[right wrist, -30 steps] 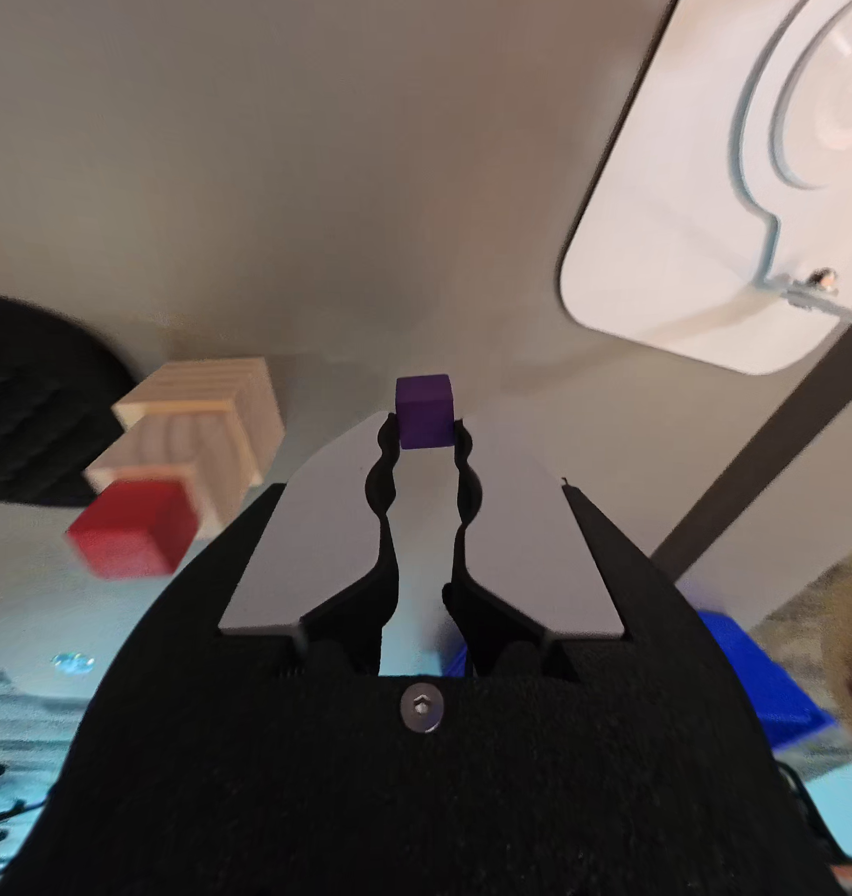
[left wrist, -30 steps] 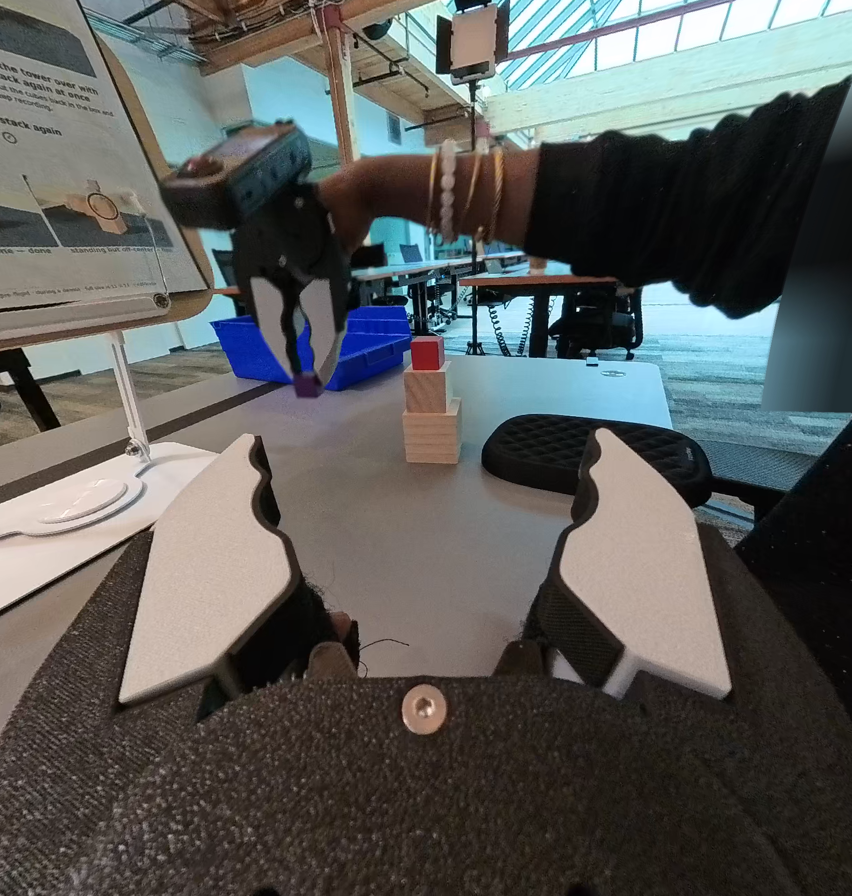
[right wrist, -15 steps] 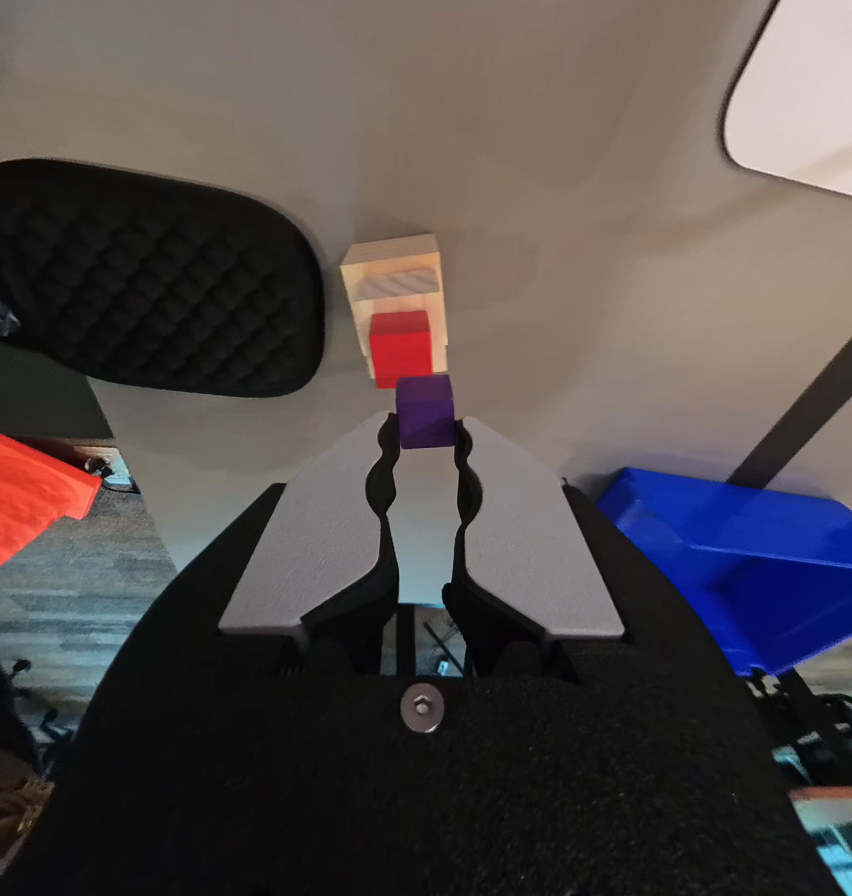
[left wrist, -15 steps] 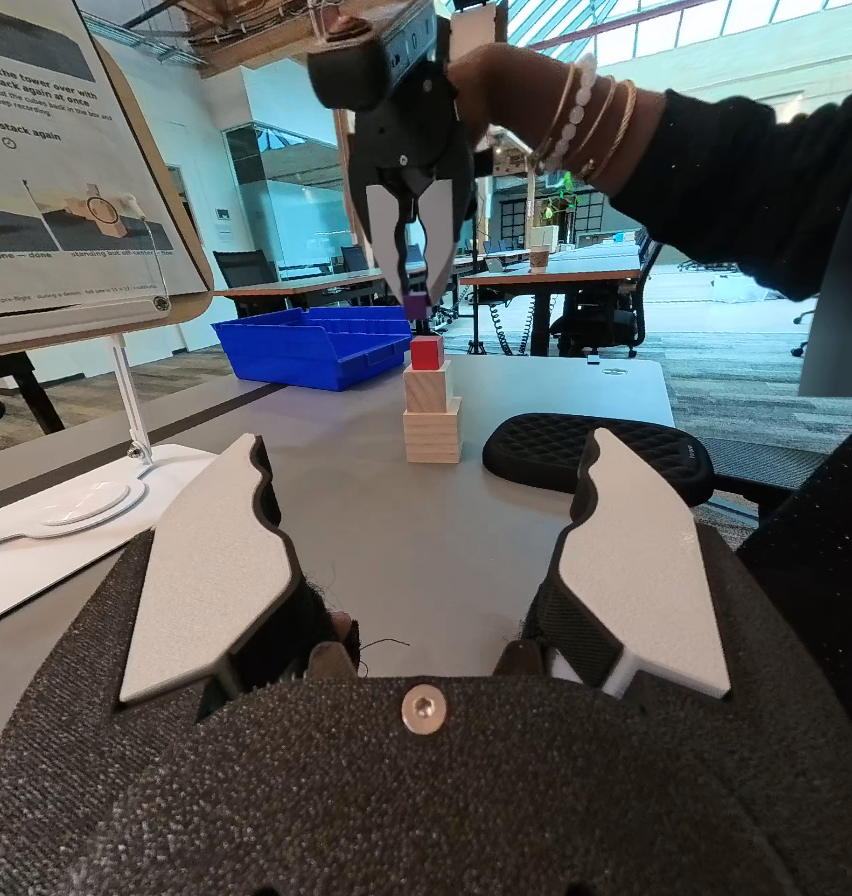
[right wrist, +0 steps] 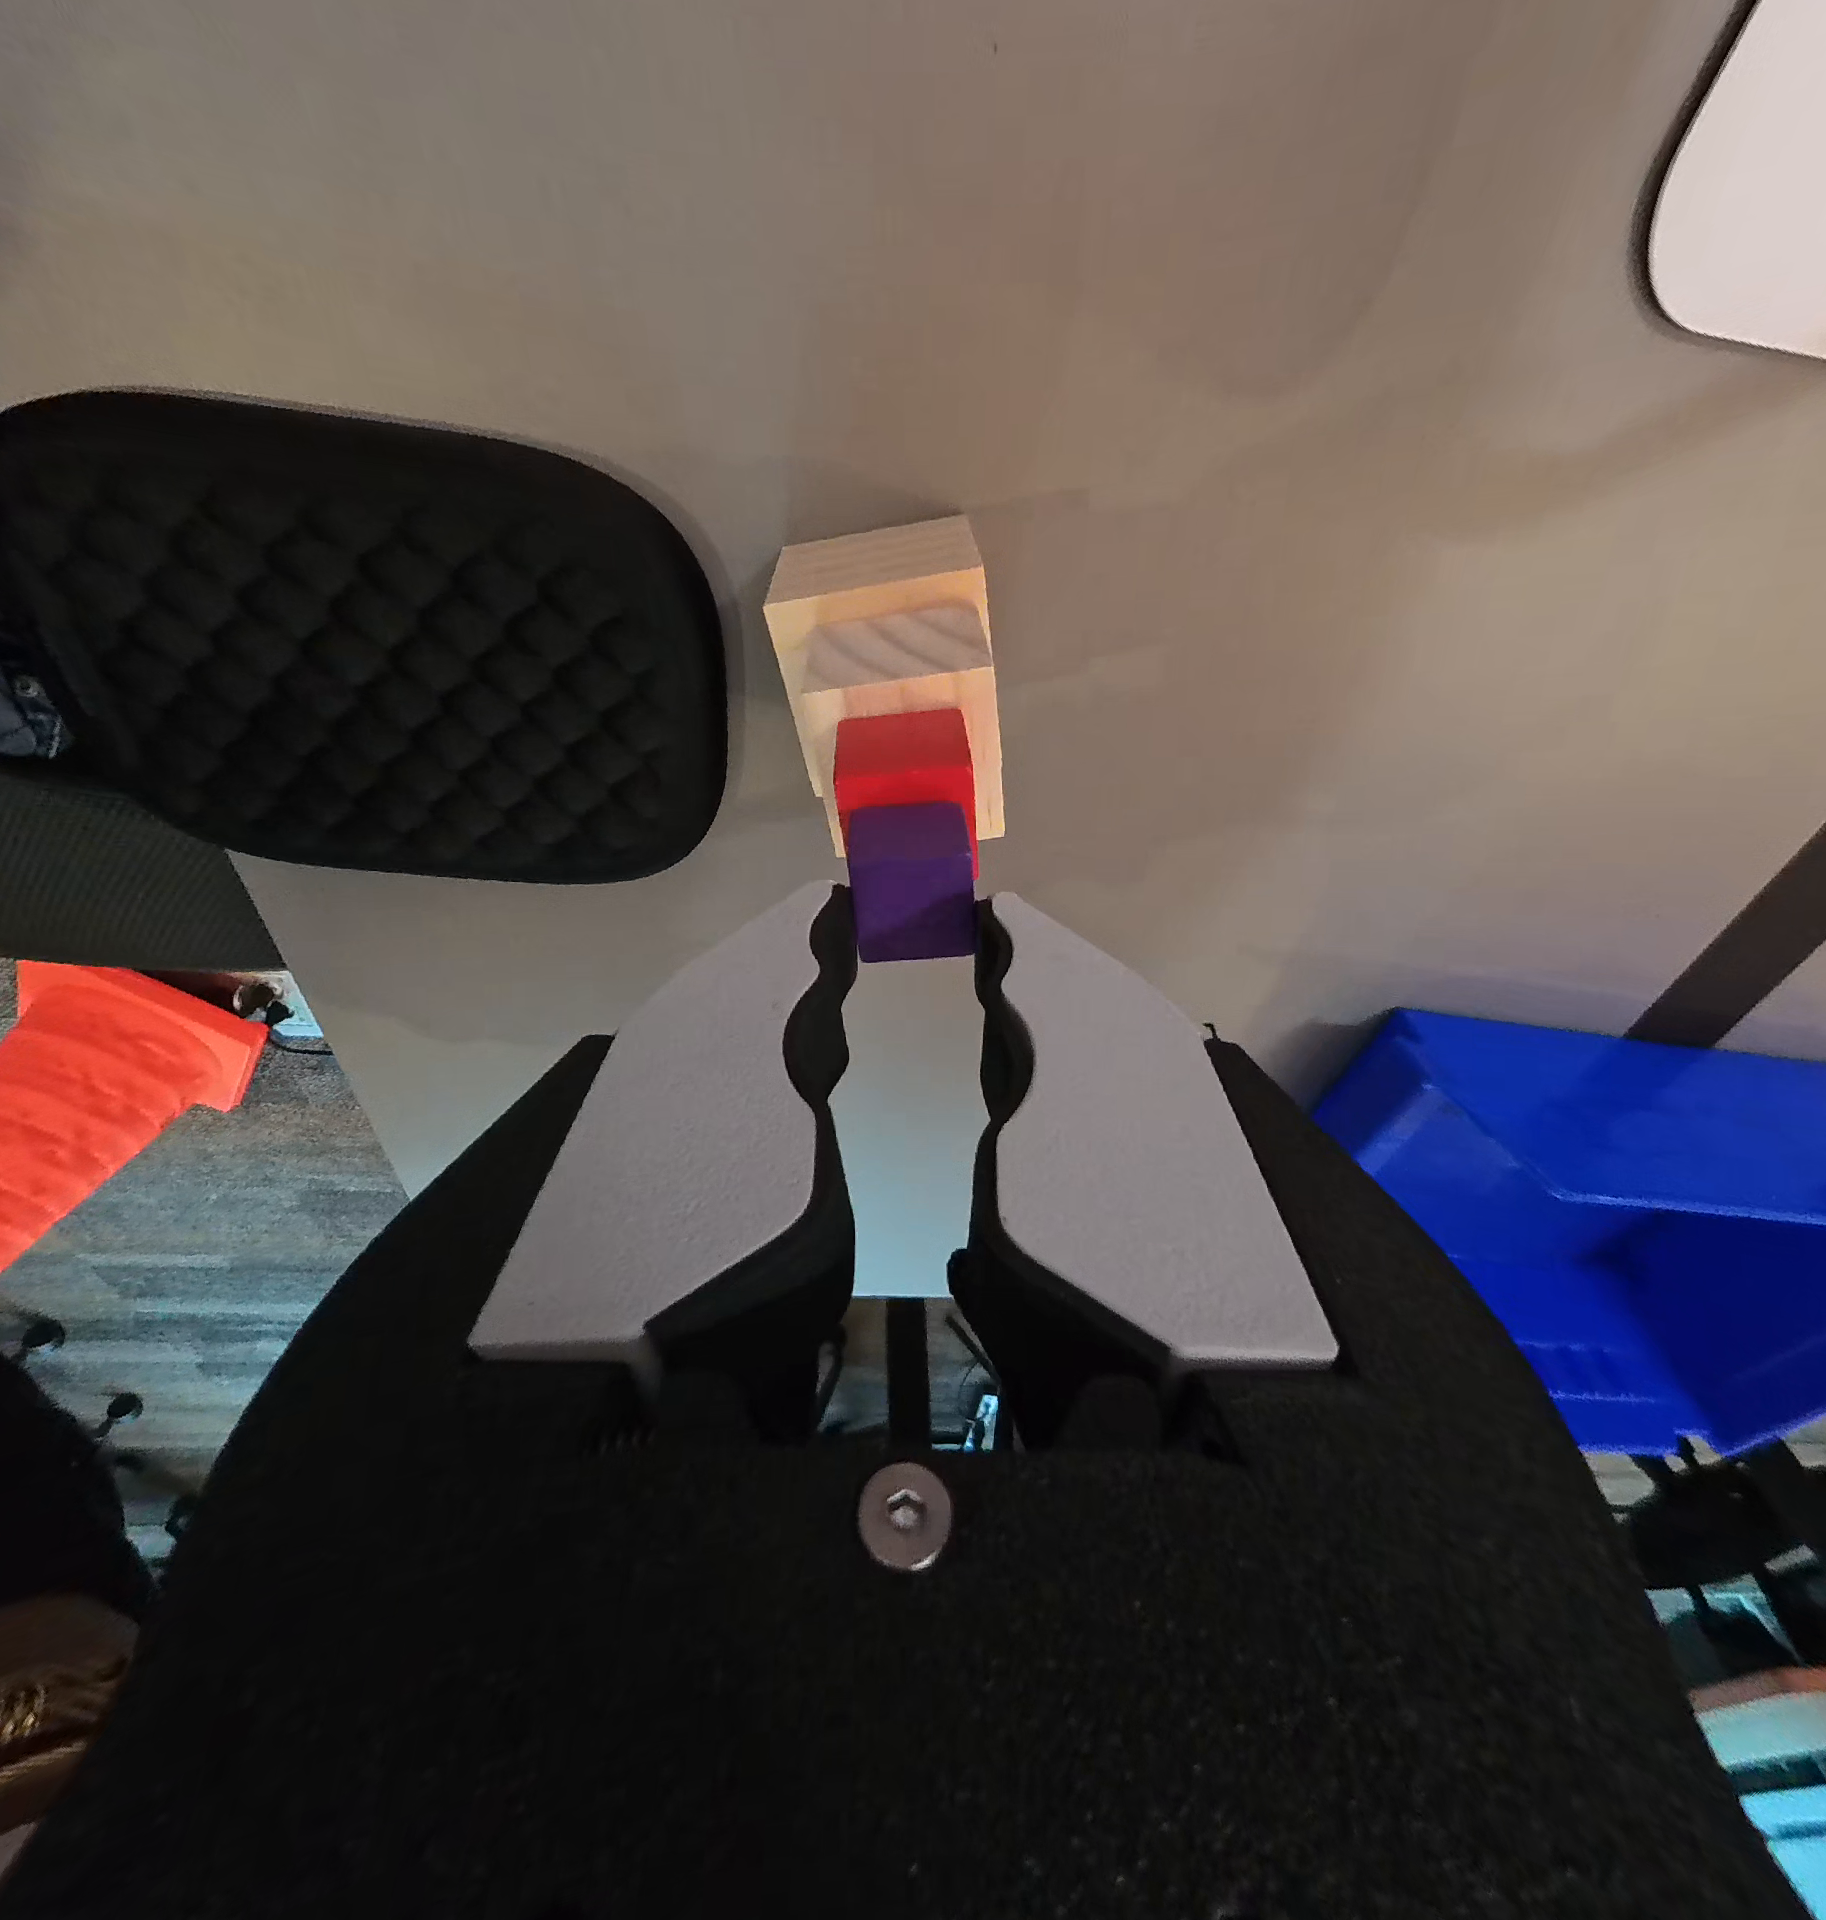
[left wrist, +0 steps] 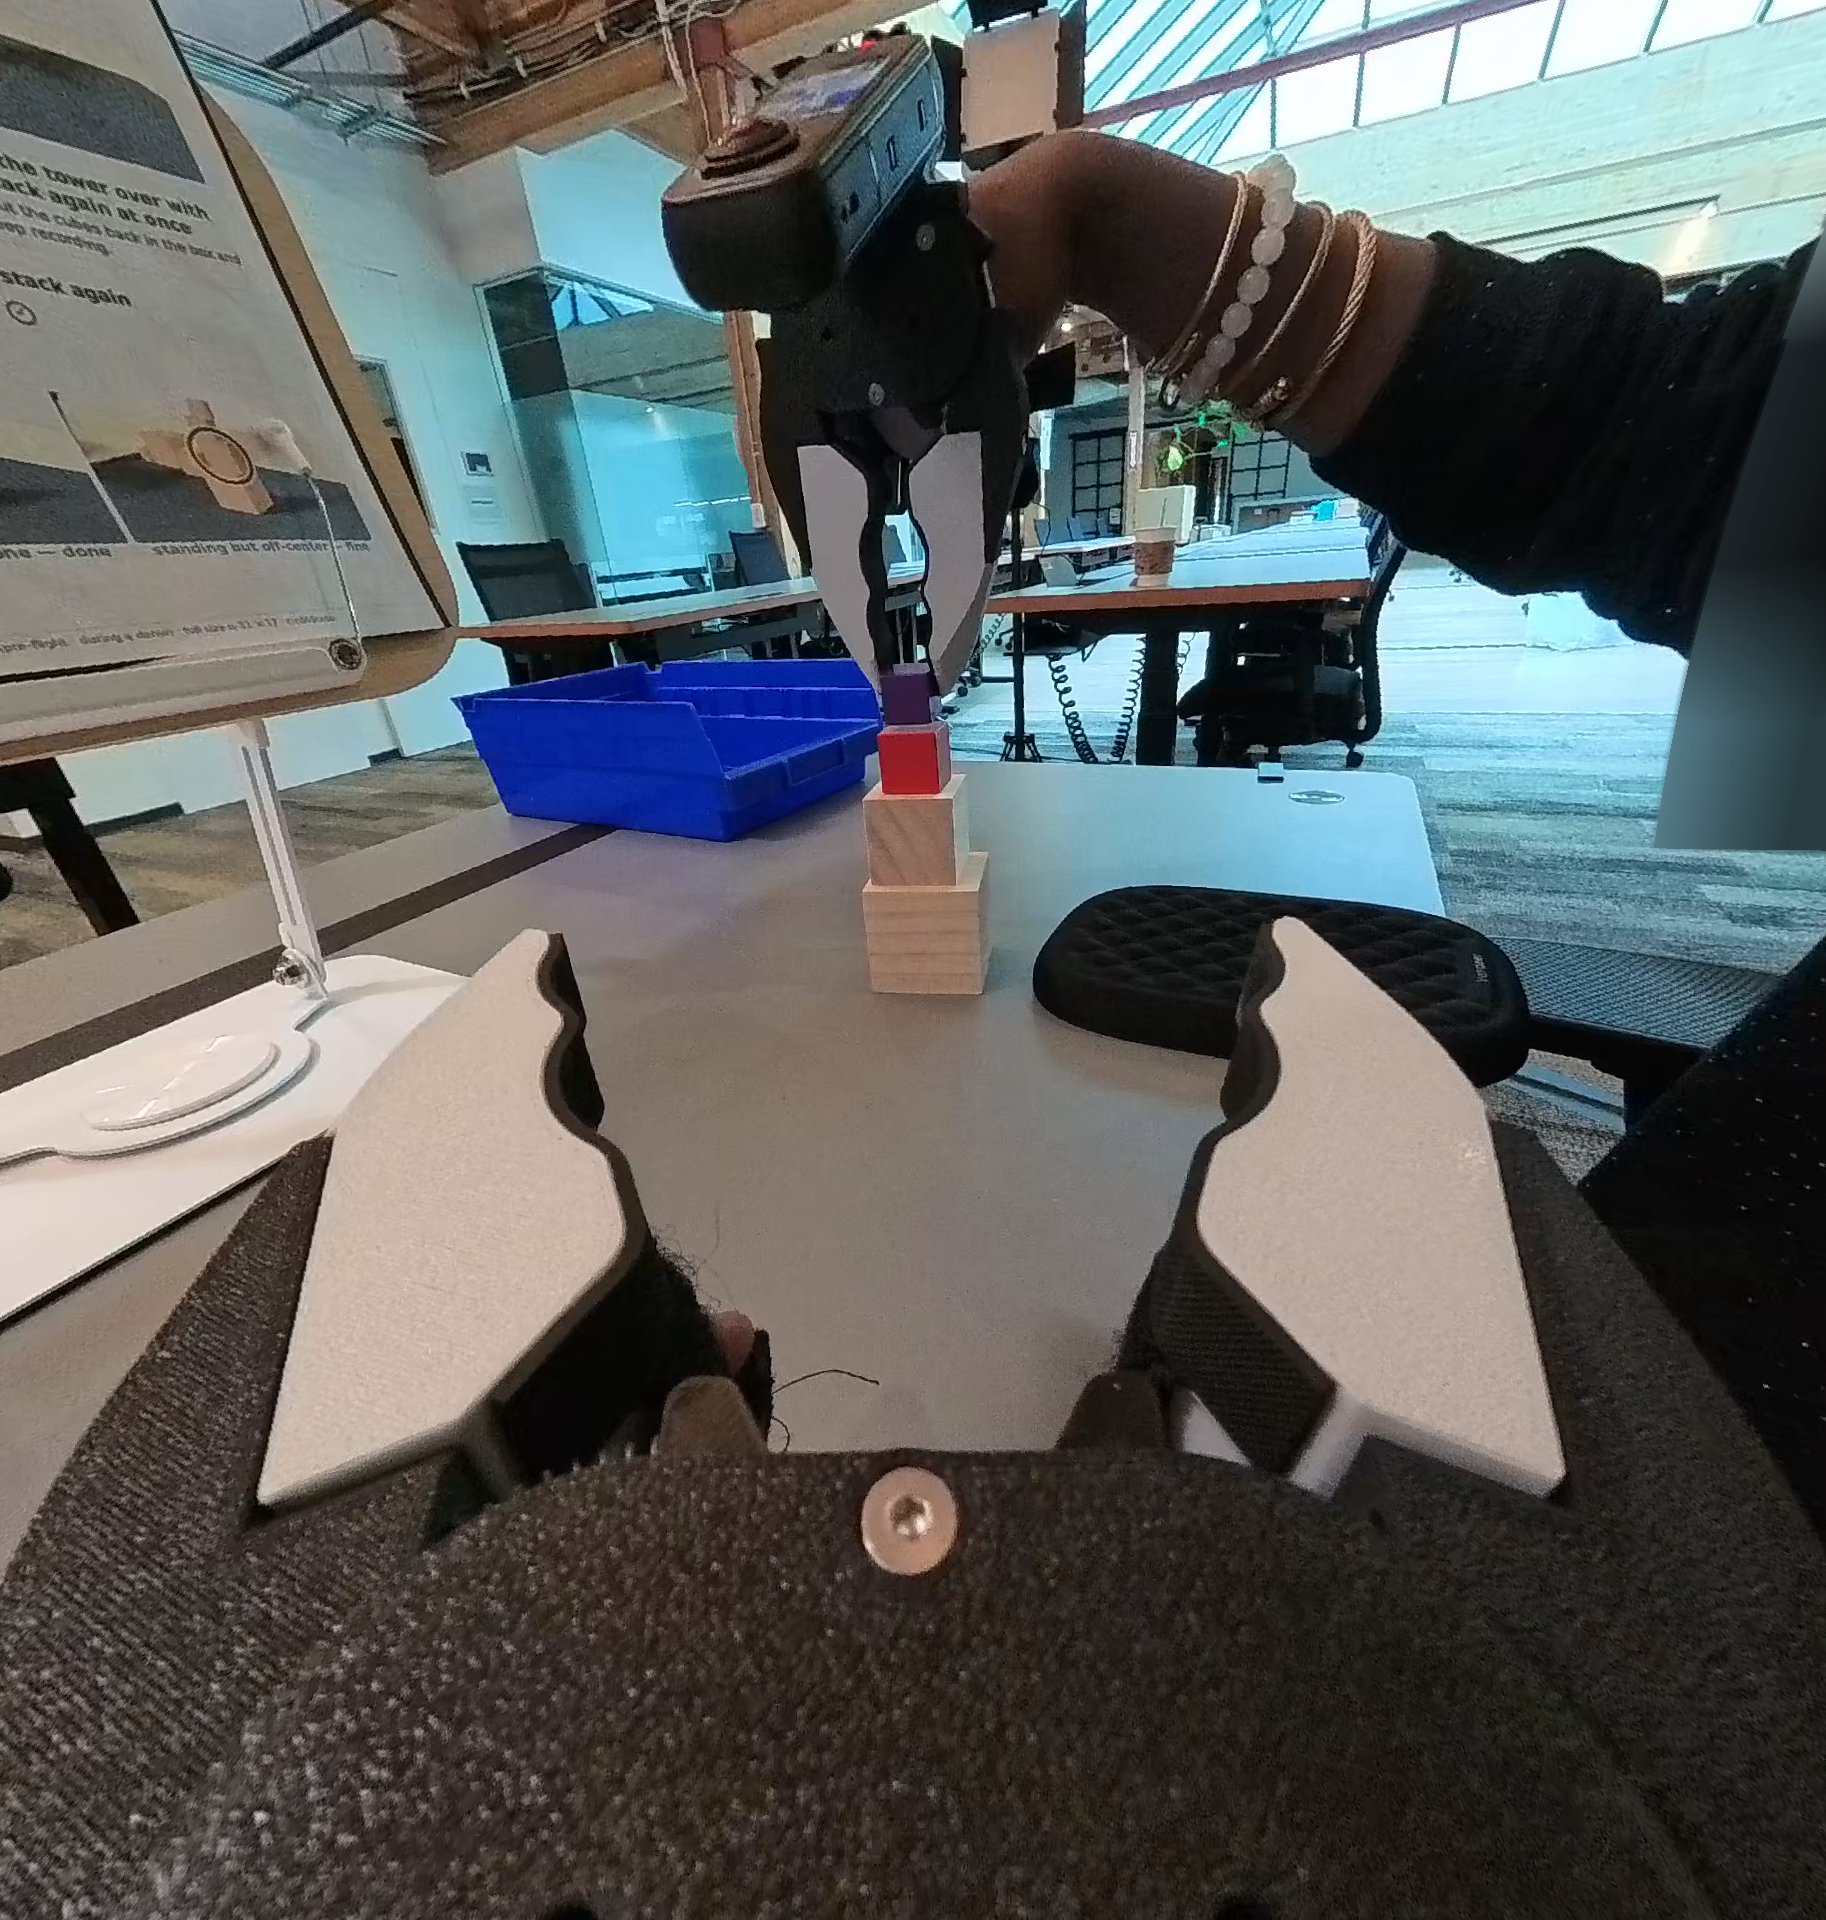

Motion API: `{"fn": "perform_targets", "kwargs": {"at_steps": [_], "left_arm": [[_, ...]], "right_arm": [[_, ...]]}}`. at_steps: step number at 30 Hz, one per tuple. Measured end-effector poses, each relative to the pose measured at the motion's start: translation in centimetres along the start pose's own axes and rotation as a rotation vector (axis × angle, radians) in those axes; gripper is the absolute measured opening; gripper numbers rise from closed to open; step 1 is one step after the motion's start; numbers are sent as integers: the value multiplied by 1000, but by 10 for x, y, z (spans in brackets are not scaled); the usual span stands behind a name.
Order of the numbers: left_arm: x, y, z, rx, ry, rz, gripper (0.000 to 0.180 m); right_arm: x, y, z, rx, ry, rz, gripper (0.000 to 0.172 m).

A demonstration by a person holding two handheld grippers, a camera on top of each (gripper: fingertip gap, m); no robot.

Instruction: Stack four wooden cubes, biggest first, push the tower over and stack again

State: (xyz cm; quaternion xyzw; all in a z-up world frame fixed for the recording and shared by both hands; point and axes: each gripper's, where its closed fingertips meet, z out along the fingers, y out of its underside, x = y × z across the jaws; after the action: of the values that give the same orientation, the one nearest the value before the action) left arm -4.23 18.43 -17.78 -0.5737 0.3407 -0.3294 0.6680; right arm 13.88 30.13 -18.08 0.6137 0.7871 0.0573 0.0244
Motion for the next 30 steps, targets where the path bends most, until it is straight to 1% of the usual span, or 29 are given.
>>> {"fn": "perform_targets", "kwargs": {"at_steps": [16,28,30], "left_arm": [[-1,0,0,4,1,3,119],[-1,-1,0,7,1,2,118],[-1,-1,0,7,1,2,118]], "right_arm": [[0,-2,0,13,-22,26,21],[-2,-1,3,8,-29,11,22],[-1,1,4,3,-18,3,24]]}}
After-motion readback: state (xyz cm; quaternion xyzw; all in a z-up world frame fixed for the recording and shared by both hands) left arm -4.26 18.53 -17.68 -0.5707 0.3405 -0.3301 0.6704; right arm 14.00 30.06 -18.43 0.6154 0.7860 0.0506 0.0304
